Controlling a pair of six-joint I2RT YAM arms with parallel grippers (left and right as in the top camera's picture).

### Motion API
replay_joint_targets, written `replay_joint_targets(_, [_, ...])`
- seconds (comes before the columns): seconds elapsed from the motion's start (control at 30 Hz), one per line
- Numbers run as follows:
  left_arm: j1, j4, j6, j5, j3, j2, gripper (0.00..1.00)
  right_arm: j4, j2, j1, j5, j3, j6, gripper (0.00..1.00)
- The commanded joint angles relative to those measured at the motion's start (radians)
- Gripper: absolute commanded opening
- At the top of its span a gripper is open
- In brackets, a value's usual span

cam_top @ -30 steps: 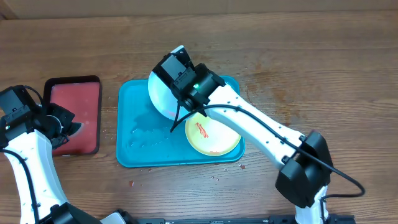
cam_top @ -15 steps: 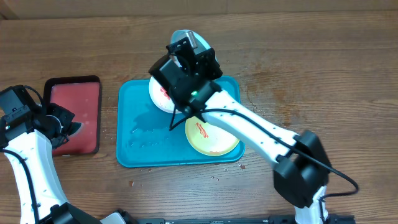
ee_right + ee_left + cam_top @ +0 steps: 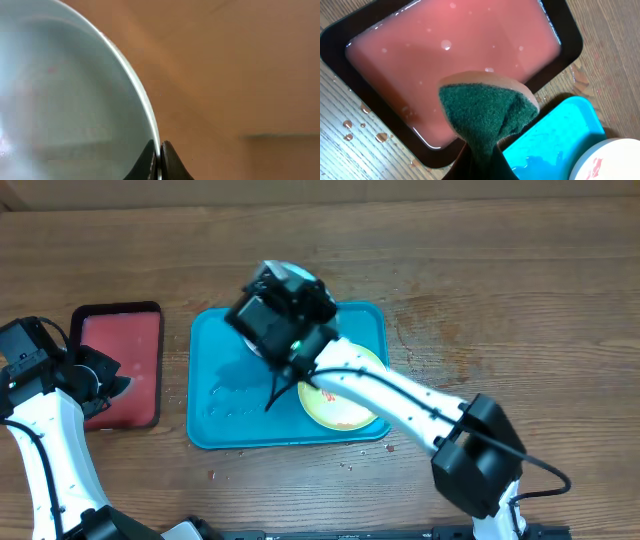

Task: Clean dirty plates on tray and stack at the side
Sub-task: 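Place the light-blue plate on the table right of the tray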

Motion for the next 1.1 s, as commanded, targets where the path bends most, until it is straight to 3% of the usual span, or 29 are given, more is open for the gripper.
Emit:
replay_joint_targets(0.0, [0.000,0.005,0.024,0.011,0.002,0.002,0.04,-0.101,-0.070,-0.145,-0.475,0.015,0.422,0.04])
replay_joint_targets(0.17, [0.000,0.006,0.023,0.011,0.002,0.002,0.04,-0.124,-0.150,-0.376,-0.894,0.015,0.465,0.04])
replay_joint_targets(0.37, [0.000,0.005,0.024,0.011,0.002,0.002,0.04,-0.188,-0.174,-0.698,-1.190,0.014,0.465,0.04])
replay_joint_targets(0.63, [0.000,0.005,0.023,0.012,0.002,0.002,0.04,-0.256,-0.164,-1.044,-1.199,-0.101,0.435,0.04])
replay_joint_targets(0.9, [0.000,0.005,0.019,0.031,0.002,0.002,0.04,-0.022,-0.164,-1.126,-1.228,-0.418,0.436,0.04])
replay_joint_targets(0.93, [0.000,0.004,0.019,0.031,0.002,0.002,0.05,0.011,-0.164,-1.123,-1.228,-0.451,0.436,0.13])
replay_joint_targets(0.97, [0.000,0.001,0.020,0.031,0.002,0.002,0.04,0.033,-0.164,-1.122,-1.229,-0.472,0.437,0.34])
replay_joint_targets(1.0, [0.000,-0.002,0.020,0.031,0.002,0.002,0.04,0.047,-0.164,-1.120,-1.229,-0.488,0.439,0.62])
replay_joint_targets(1.03, [0.000,-0.003,0.020,0.031,0.002,0.002,0.04,0.055,-0.164,-1.118,-1.229,-0.500,0.439,0.97])
replay_joint_targets(1.07, [0.000,-0.003,0.020,0.031,0.002,0.002,0.04,0.052,-0.164,-1.118,-1.230,-0.502,0.439,1.00])
